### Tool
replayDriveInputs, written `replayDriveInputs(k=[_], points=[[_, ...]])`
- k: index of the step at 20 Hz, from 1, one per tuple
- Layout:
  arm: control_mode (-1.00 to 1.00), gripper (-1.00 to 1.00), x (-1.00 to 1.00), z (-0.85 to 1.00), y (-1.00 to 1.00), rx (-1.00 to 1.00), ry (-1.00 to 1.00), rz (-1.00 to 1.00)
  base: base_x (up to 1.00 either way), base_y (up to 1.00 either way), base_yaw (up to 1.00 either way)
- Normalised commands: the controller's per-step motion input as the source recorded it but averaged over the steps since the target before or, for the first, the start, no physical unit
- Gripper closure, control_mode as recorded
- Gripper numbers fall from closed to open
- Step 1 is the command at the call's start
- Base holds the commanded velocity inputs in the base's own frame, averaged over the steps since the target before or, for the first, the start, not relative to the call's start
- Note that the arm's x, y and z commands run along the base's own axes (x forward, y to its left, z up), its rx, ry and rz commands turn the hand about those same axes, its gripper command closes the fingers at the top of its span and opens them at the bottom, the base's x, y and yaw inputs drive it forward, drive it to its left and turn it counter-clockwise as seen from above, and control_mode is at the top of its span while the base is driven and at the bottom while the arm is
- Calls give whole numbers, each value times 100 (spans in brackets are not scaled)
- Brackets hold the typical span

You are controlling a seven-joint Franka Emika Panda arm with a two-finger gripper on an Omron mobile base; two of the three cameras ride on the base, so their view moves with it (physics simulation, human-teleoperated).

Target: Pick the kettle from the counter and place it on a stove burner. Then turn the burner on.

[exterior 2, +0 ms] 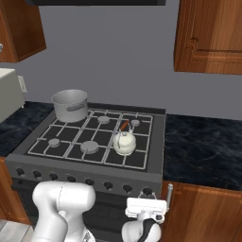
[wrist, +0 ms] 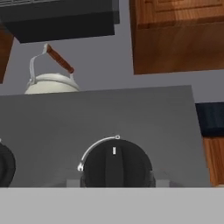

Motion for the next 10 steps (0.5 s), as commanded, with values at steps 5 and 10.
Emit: replayDriveInputs(k=[5,10], points=[[-100,100,-24,-20,2,-37,-8,55,0,0,0],[-100,100,-30,-39,0,-41,-9,72,0,0,0]])
